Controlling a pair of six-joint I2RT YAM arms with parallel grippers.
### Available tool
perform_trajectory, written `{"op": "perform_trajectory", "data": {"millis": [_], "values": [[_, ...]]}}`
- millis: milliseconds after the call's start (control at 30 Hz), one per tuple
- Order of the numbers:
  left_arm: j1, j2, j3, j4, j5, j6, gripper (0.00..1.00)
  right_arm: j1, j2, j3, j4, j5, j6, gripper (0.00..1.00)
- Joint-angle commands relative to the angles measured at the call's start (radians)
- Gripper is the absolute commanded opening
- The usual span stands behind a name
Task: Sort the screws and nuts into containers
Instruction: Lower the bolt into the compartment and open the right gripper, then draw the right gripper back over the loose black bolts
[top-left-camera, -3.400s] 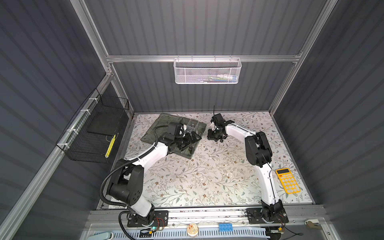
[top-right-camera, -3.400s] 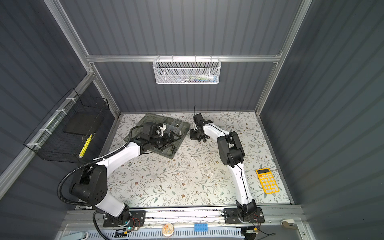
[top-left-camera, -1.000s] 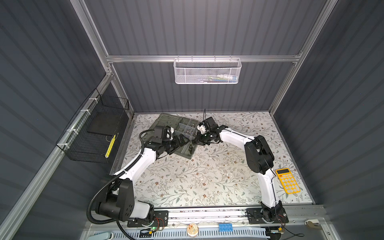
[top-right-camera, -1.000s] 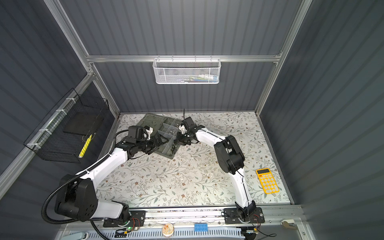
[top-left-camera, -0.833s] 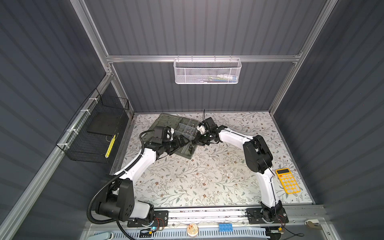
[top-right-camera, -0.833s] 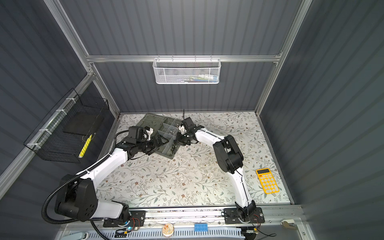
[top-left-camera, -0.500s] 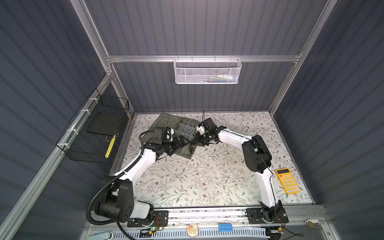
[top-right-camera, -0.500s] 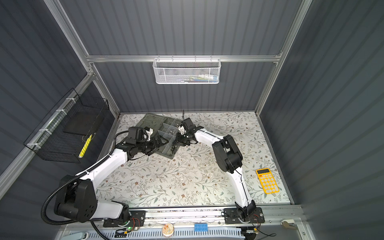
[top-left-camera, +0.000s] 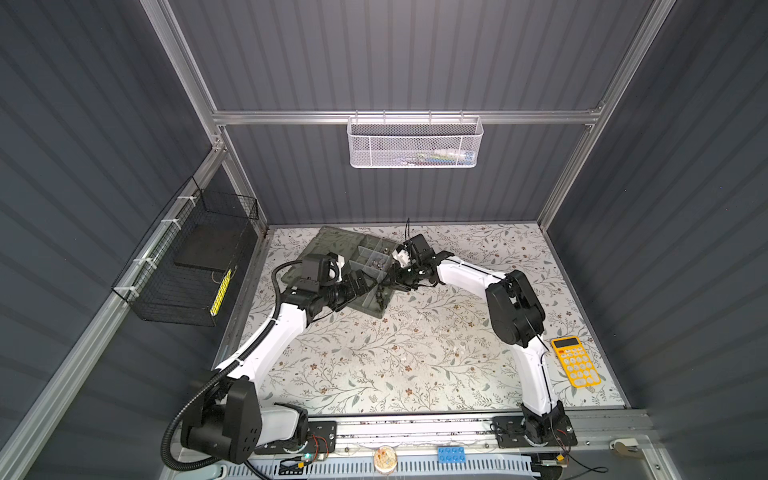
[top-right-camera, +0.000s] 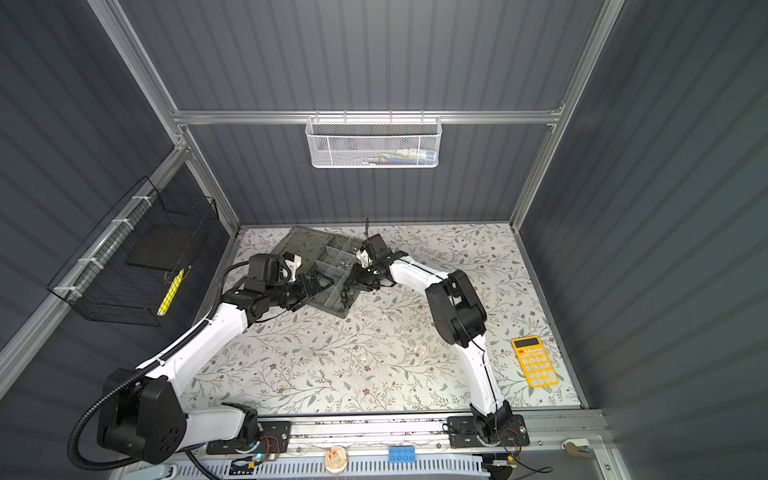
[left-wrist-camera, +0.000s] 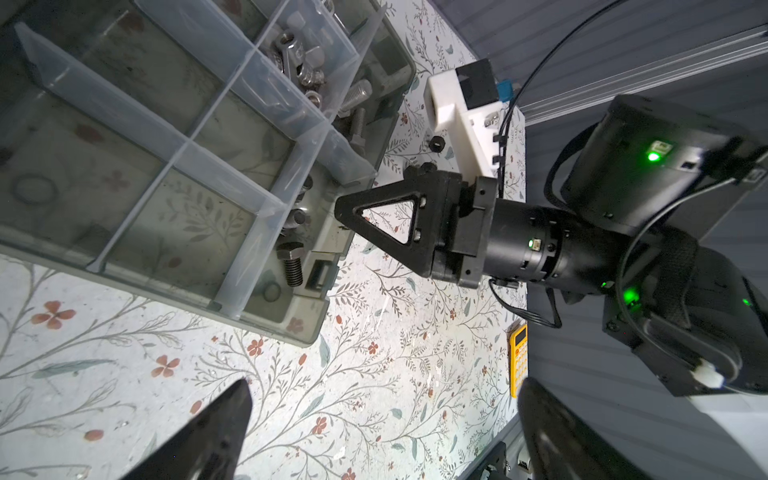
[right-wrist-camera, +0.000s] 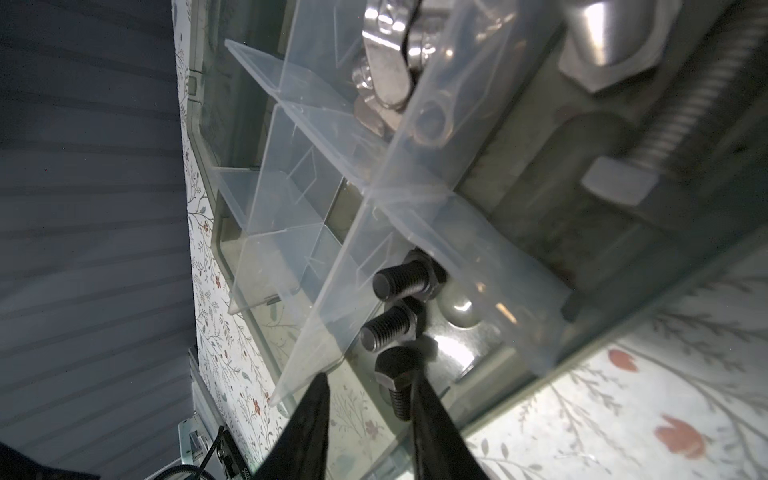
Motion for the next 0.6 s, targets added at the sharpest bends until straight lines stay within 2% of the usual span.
{"op": "perform_trajectory", "data": {"millis": [0,267,433,500,567], "values": [[0.007,-0.01,0.034,-0.046,-0.012,0.025,1.0,-0.001,-0.069,0.002,-0.022,0.018,-0.018,0.37],[0.002,-0.003,0.054,-0.037,-0.009,0.008,1.0,-0.02,-0.172,-0.034,-0.052,0.065,-0.06,0.48],[-0.012,0.005,0.077,-0.037,-0.022,0.005,1.0,-0.054,-0.255,-0.083,-0.094,0.116,-0.113,0.63],[-0.028,0.015,0.095,-0.034,-0.031,0.006,1.0,-0.074,-0.29,-0.111,-0.102,0.133,-0.132,0.74],[-0.052,0.034,0.117,-0.034,-0.047,0.008,1.0,-0.097,-0.328,-0.144,-0.106,0.144,-0.143,0.93]]}}
